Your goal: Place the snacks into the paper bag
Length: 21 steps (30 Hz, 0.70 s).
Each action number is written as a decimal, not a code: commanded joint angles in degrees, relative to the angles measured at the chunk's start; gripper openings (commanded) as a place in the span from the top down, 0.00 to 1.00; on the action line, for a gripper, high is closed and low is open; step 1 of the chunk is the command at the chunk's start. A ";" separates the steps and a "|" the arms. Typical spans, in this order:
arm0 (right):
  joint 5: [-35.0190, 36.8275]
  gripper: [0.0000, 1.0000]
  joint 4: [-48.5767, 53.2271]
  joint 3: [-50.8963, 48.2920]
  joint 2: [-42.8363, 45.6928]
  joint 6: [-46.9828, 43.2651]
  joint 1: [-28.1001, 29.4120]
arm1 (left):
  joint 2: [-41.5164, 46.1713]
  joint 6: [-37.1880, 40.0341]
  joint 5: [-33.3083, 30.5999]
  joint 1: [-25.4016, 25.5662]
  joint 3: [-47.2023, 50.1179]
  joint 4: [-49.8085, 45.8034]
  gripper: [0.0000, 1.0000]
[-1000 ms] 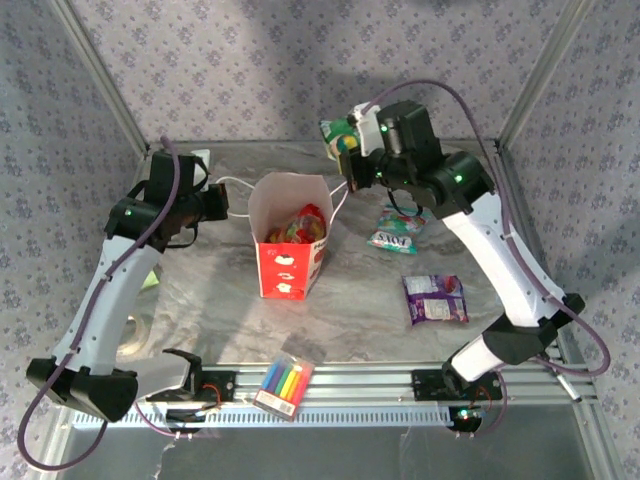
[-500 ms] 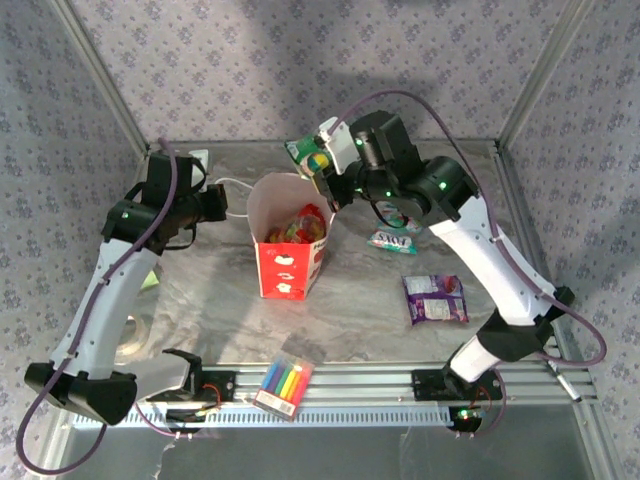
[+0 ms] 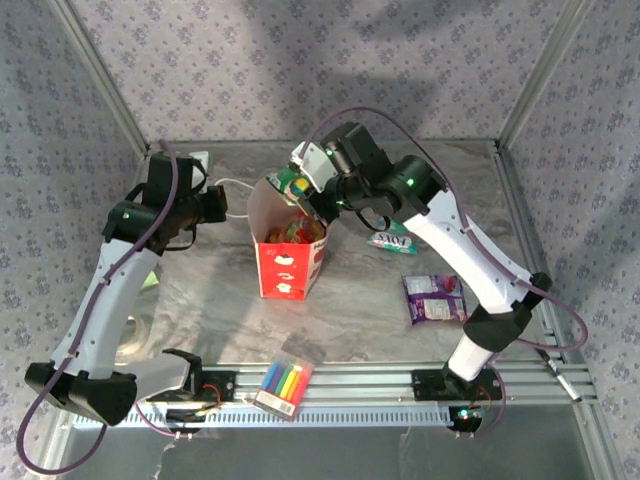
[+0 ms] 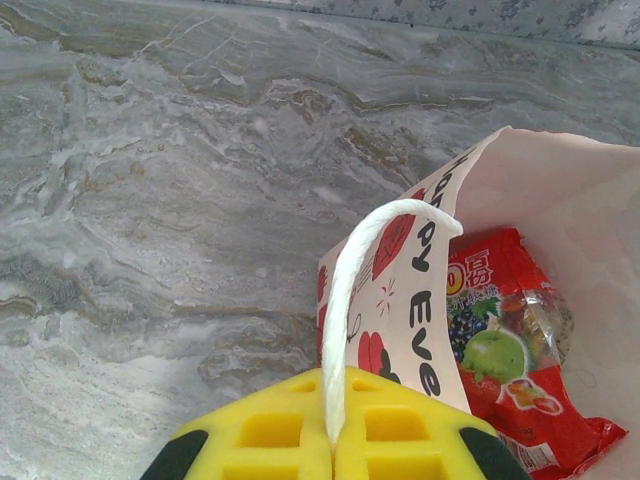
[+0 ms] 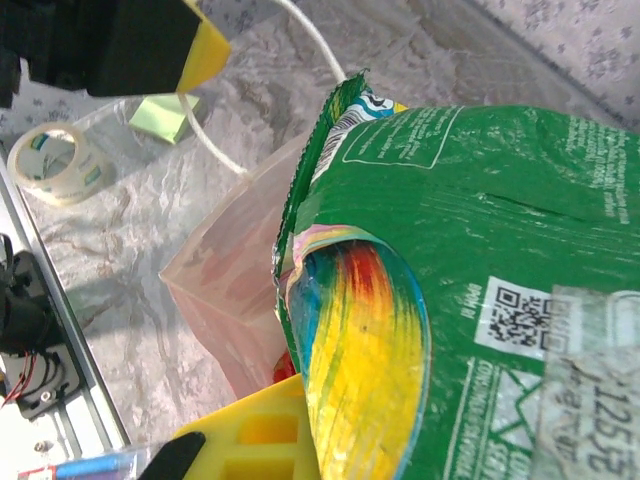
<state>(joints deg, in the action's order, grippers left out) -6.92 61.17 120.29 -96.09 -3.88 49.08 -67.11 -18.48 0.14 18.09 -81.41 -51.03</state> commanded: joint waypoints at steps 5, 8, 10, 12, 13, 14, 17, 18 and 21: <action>-1.32 1.00 3.48 4.41 -3.34 -3.57 0.34 | 0.81 0.70 -0.14 -0.70 -0.07 0.05 0.94; -1.62 1.00 4.69 4.87 -4.09 -4.12 0.31 | 0.68 0.73 0.10 -1.03 0.11 0.13 0.94; -1.74 1.00 5.29 4.82 -4.46 -4.27 0.33 | 0.68 0.72 0.30 -1.12 0.10 0.22 0.94; -1.78 1.00 5.88 4.78 -5.01 -4.52 0.33 | 0.72 0.80 0.47 -1.12 0.18 0.25 0.94; -1.74 1.00 6.08 4.82 -5.38 -4.55 0.31 | 0.82 0.81 0.47 -1.18 0.32 0.31 0.95; -1.65 1.00 6.42 5.07 -5.75 -4.53 0.40 | 1.03 0.94 0.47 -1.21 0.75 0.56 0.94; -1.36 1.00 7.25 5.28 -6.49 -4.51 0.58 | 1.54 1.23 0.70 -1.78 1.68 1.11 0.95; -1.13 1.00 7.38 5.24 -6.63 -4.54 0.73 | 1.47 1.44 0.90 -2.03 1.65 0.94 0.94; -0.83 1.00 7.46 5.12 -7.16 -4.60 0.93 | 1.20 1.78 1.34 -2.55 1.05 0.41 0.95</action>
<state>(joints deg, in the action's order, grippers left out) -7.94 68.07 123.44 -102.98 -6.98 49.36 -66.85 -17.96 0.64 16.14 -79.70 -50.83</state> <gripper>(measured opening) 0.061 0.056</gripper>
